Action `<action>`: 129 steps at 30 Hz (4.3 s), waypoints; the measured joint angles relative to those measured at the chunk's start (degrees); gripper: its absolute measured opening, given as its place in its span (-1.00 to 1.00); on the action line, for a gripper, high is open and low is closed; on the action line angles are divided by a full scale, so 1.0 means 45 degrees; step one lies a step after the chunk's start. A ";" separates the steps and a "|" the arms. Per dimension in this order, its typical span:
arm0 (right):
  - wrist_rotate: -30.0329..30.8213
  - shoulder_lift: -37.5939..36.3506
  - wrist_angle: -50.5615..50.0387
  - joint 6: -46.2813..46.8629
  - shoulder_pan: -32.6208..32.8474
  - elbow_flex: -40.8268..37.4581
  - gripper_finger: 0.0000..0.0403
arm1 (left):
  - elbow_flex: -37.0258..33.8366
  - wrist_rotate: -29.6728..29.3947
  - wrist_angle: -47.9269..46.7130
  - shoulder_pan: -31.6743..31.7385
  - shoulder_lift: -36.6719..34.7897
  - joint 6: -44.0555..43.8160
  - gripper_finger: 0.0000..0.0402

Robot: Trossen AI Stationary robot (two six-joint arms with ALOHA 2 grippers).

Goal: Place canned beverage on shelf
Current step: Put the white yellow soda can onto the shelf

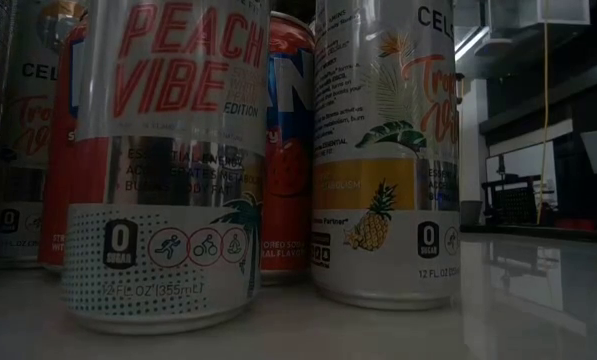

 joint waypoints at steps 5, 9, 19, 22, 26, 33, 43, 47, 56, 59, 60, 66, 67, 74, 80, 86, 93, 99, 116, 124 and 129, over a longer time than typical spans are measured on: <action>0.0010 -0.0010 0.0027 0.0364 -0.0029 0.0005 0.21 | 0.0000 0.0000 0.0000 -0.0002 0.0002 0.0000 0.74; 0.0021 -0.0015 -0.0005 0.0435 -0.0029 0.0011 0.18 | 0.0000 -0.0002 0.0000 0.0002 -0.0001 0.0000 0.74; 0.1200 -0.0078 -0.0451 0.2163 -0.0034 0.0029 0.30 | 0.0000 0.0000 0.0000 -0.0001 0.0002 -0.0004 0.74; 0.1524 -0.0105 -0.0474 0.2650 -0.0039 0.0029 0.25 | 0.0000 0.0000 0.0000 -0.0002 0.0001 -0.0001 0.74; 0.1786 -0.0131 -0.0710 0.3076 -0.0043 0.0029 0.22 | 0.0000 0.0000 0.0000 0.0001 -0.0001 -0.0001 0.74; 0.2000 -0.0176 -0.1524 0.3524 -0.0044 0.0049 0.27 | 0.0000 0.0000 0.0000 0.0002 -0.0001 0.0000 0.74; 0.3721 -0.0762 -0.2592 0.4677 -0.0538 -0.0039 0.25 | 0.0000 0.0000 -0.0010 0.0000 0.0002 0.0000 0.74; 0.3968 -0.0848 -0.2814 0.5849 -0.0931 -0.0034 0.25 | 0.0000 0.0000 -0.0015 -0.0002 0.0000 0.0000 0.74; 0.4155 -0.0845 -0.2102 0.8045 -0.1039 -0.0019 0.26 | 0.0000 0.0000 -0.0015 -0.0002 0.0002 0.0003 0.74; 0.4179 -0.0816 -0.1791 0.8531 -0.1039 -0.0015 0.27 | 0.0000 0.0000 -0.0015 -0.0002 -0.0003 0.0005 0.74; 0.4192 -0.0808 -0.1744 0.8696 -0.1044 -0.0015 0.27 | 0.0000 0.0000 -0.0015 0.0002 -0.0003 0.0000 0.74; 0.4209 -0.0801 -0.1496 0.9201 -0.1044 -0.0015 0.27 | 0.0000 0.0000 -0.0015 0.0002 0.0000 0.0003 0.74; 0.4223 -0.0801 -0.1501 0.9201 -0.1044 -0.0015 0.28 | 0.0000 0.0000 -0.0015 -0.0002 -0.0003 0.0005 0.74; 0.4241 -0.0769 -0.1484 0.9201 -0.1044 0.0000 0.28 | 0.0000 0.0000 -0.0015 0.0002 0.0002 0.0005 0.74; 0.4176 -0.0560 -0.1528 0.9192 -0.1039 0.0024 0.28 | 0.0000 0.0000 -0.0015 0.0002 0.0002 0.0005 0.74; 0.4080 -0.0214 -0.1520 0.9043 -0.1044 0.0044 0.28 | 0.0000 0.0000 -0.0010 0.0002 -0.0003 0.0005 0.74; 0.4001 -0.0199 -0.1527 0.9011 -0.1044 0.0047 0.28 | 0.0000 -0.0005 -0.0039 -0.0002 -0.0001 0.0005 0.74; 0.3998 -0.0194 -0.1549 0.9011 -0.1044 0.0044 0.28 | 0.0000 -0.0005 -0.0039 0.0002 -0.0003 0.0005 0.74; 0.3991 -0.0180 -0.1583 0.9006 -0.1044 0.0029 0.28 | 0.0000 -0.0005 -0.0039 -0.0001 0.0001 0.0005 0.74; 0.3988 -0.0175 -0.1588 0.9021 -0.1044 0.0019 0.28 | 0.0000 -0.0005 -0.0039 0.0001 0.0002 0.0005 0.74; 0.3988 -0.0175 -0.1597 0.9011 -0.1044 0.0015 0.34 | 0.0000 -0.0005 -0.0039 -0.0002 -0.0002 0.0005 0.74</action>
